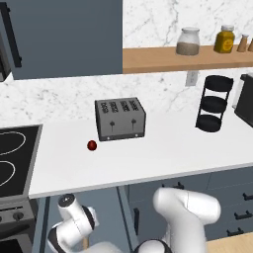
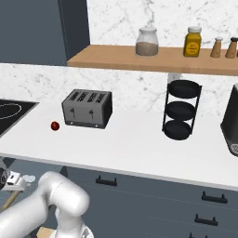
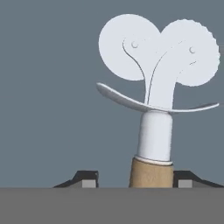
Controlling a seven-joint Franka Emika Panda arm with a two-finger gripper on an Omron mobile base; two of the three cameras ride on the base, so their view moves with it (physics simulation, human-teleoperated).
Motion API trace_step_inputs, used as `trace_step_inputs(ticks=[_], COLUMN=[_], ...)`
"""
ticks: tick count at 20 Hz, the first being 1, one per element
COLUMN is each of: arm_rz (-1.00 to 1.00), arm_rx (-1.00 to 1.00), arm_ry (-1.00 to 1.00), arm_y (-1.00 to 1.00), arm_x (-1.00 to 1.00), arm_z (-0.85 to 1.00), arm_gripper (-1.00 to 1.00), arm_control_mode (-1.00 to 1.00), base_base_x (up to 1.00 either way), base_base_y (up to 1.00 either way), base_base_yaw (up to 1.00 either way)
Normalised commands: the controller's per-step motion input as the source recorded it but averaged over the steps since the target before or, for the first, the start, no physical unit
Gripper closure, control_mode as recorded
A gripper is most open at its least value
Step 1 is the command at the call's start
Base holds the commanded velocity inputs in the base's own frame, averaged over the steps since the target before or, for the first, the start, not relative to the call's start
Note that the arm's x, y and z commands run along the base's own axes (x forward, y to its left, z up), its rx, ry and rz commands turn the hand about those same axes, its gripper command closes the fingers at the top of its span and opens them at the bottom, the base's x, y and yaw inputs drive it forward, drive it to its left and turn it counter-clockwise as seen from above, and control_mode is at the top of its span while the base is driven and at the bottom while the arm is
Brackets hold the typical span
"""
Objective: Pick the pizza cutter from the drawer and place it on the counter.
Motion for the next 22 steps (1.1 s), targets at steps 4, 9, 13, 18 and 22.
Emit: trace_step_inputs(ticks=[4, 9, 13, 18, 22], arm_rz=[0.00, 0.00, 0.05, 0.15, 0.10], arm_rx=[0.00, 0.04, 0.01, 0.00, 0.00], arm_ry=[0.01, 0.07, -0.01, -0.28, -0.39], arm_y=[0.00, 0.00, 0.00, -0.01, -0.12], arm_x=[-0.47, -0.49, -0.08, -0.20, -0.12], arm_z=[-0.67, 0.13, 0.74, 1.00, 1.00], arm_gripper=[1.00, 1.00, 1.00, 1.00, 1.00], arm_control_mode=[-1.00, -1.00, -1.00, -1.00, -1.00], base_base_x=[0.00, 0.00, 0.00, 0.00, 0.00], base_base_y=[0.00, 0.00, 0.00, 0.00, 0.00], base_base_yaw=[0.00, 0.00, 0.00, 0.00, 0.00])
